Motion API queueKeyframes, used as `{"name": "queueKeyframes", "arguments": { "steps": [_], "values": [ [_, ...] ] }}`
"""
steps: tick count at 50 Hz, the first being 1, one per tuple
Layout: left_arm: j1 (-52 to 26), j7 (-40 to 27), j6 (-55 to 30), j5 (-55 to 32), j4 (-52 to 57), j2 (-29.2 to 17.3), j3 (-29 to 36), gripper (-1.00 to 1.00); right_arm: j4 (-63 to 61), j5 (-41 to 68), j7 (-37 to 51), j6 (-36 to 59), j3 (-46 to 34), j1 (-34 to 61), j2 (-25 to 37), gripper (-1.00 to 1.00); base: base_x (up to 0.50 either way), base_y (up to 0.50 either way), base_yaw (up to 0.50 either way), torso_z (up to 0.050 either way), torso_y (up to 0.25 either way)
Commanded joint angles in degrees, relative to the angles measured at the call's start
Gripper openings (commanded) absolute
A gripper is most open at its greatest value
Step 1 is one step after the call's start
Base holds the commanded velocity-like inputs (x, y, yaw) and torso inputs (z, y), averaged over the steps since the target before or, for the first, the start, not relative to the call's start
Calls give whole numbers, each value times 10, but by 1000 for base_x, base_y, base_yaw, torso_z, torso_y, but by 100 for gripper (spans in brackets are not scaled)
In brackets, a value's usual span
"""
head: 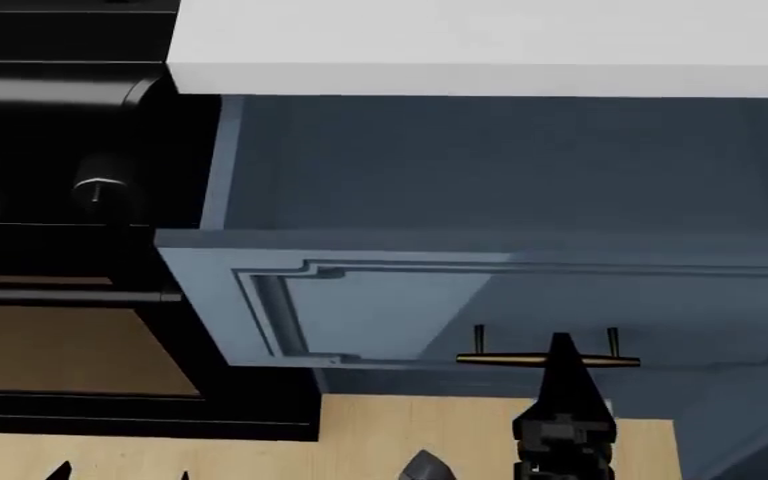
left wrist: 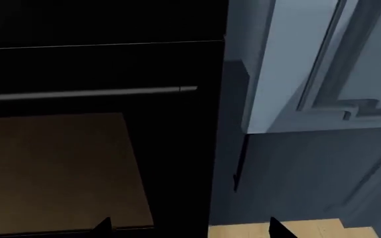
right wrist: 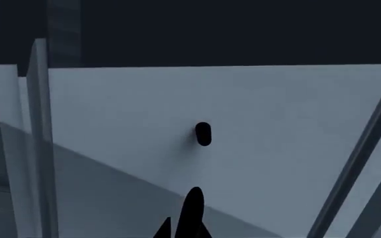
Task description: Open the right drawer.
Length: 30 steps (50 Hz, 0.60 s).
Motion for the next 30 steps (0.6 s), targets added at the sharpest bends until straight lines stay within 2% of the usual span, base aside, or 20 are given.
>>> {"name": "queueKeyframes", "arguments": {
  "steps": [1,30],
  "values": [
    [-1,-1,3,-2,-3,-1,1,100,-21,-76,15,11,-28,3,-6,-100,-203,0,0,0,0],
    [0,-8,-1,-5,5,-5,5,100,-20,-80,13,12,-30,4,-5,-100,-185,0,0,1,1]
  ]
}}
